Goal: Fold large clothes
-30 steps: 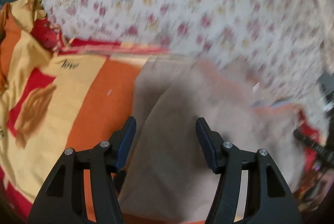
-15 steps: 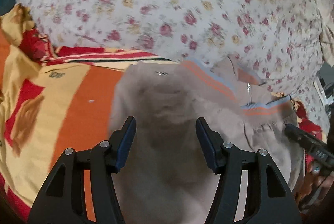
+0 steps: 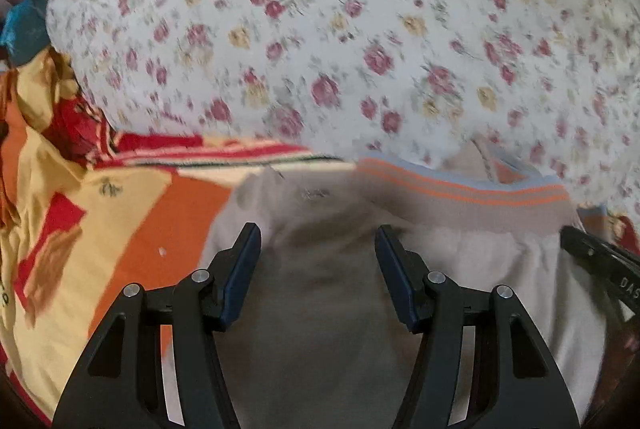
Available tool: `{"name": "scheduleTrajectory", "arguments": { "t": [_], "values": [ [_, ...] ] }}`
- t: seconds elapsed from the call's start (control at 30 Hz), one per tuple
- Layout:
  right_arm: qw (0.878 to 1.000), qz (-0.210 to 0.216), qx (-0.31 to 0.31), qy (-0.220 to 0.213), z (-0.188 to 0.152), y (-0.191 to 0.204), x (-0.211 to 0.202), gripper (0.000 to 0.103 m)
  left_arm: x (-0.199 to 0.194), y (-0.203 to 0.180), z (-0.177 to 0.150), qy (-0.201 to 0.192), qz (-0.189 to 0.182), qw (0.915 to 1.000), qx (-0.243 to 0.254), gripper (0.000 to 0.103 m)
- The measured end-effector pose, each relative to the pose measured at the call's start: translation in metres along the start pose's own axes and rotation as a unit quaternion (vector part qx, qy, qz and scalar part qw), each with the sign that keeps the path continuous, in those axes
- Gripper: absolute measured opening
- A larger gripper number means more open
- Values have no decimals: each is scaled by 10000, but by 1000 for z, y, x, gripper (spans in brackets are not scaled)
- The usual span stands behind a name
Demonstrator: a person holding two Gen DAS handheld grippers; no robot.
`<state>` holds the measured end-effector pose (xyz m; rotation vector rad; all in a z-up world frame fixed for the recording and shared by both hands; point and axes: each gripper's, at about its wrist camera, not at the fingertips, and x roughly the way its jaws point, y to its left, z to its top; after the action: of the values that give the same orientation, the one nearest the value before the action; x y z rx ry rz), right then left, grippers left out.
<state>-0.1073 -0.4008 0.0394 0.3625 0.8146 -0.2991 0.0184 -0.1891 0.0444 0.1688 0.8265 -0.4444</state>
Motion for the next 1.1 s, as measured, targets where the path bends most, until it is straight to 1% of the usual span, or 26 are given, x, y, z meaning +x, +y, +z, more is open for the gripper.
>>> {"name": "scheduleTrajectory", "arguments": {
  "t": [0.03, 0.07, 0.1, 0.13, 0.17, 0.2, 0.23, 0.27, 0.33, 0.4, 0.43, 0.47, 0.53, 0.63, 0.67, 0.7, 0.77, 0.83, 0.93, 0.97, 1.0, 1.03, 1.07, 1.1],
  "values": [
    [10000, -10, 93, 30, 1, -4, 6, 12, 7, -1, 0, 44, 123, 9999, 60, 59],
    [9998, -42, 145, 140, 0, -7, 20, 12, 22, -2, -2, 247, 240, 9993, 156, 59],
    [9996, -78, 146, 240, -1, -7, 31, 12, 35, -2, -3, 489, 285, 9982, 211, 59],
    [9992, -109, 132, 351, -4, -8, 43, 14, 44, 0, -4, 649, 274, 9974, 167, 59],
    [9991, -93, 89, 409, -6, -8, 51, 19, 46, 6, -4, 686, 167, 9975, 14, 59],
    [9992, -68, 51, 401, -6, -7, 51, 24, 43, 12, -2, 648, 46, 9978, -128, 59],
    [9993, -33, 20, 383, -5, -5, 46, 34, 41, 15, -2, 626, -28, 9979, -167, 59],
    [9993, 53, 21, 368, -4, -6, 36, 42, 37, 19, -1, 630, -114, 9978, -156, 59],
    [9990, 260, 117, 336, -6, -11, 11, 44, 29, 26, -3, 715, -267, 9970, -88, 59],
    [9988, 375, 182, 269, -12, -20, -20, 47, 14, 38, -8, 774, -558, 9954, -107, 59],
    [9988, 390, 191, 243, -18, -26, -37, 52, 2, 47, -12, 796, -741, 9939, -158, 59],
    [9990, 340, 190, 198, -27, -33, -56, 59, -6, 54, -15, 811, -873, 9927, -191, 59],
    [9996, 204, 183, 103, -46, -45, -85, 67, -27, 73, -25, 850, -1134, 9896, -240, 59],
    [9998, -170, 110, 1, -81, -68, -123, 69, -50, 95, -42, 918, -1296, 9870, -230, 59],
    [9994, -319, 107, 13, -95, -75, -132, 69, -57, 101, -48, 935, -1358, 9860, -243, 64],
    [9992, -381, 123, 34, -103, -82, -139, 69, -62, 103, -56, 954, -1425, 9848, -279, 73],
    [9987, -425, 230, 160, -120, -95, -144, 70, -69, 112, -68, 997, -1627, 9808, -410, 79],
    [9982, -328, 408, 282, -132, -102, -143, 70, -66, 116, -76, 1091, -1701, 9784, -445, 79],
    [9960, 31, 799, 401, -148, -109, -136, 70, -55, 111, -86, 1290, -1882, 9724, -479, 79],
    [9942, 260, 933, 471, -151, -108, -130, 67, -49, 106, -90, 1422, -1853, 9713, -454, 78],
    [9928, 378, 1003, 537, -154, -106, -125, 60, -49, 103, -92, 1352, -1770, 9741, -386, 76],
    [9917, 446, 1045, 606, -154, -103, -120, 39, -52, 95, -91, 1221, -1629, 9789, -164, 68],
    [9922, 359, 1006, 649, -154, -98, -117, 31, -52, 90, -90, 1223, -1536, 9805, 3, 29],
    [9935, 264, 921, 609, -154, -95, -118, 25, -52, 87, -88, 1288, -1454, 9809, 97, 13]
  ]
}}
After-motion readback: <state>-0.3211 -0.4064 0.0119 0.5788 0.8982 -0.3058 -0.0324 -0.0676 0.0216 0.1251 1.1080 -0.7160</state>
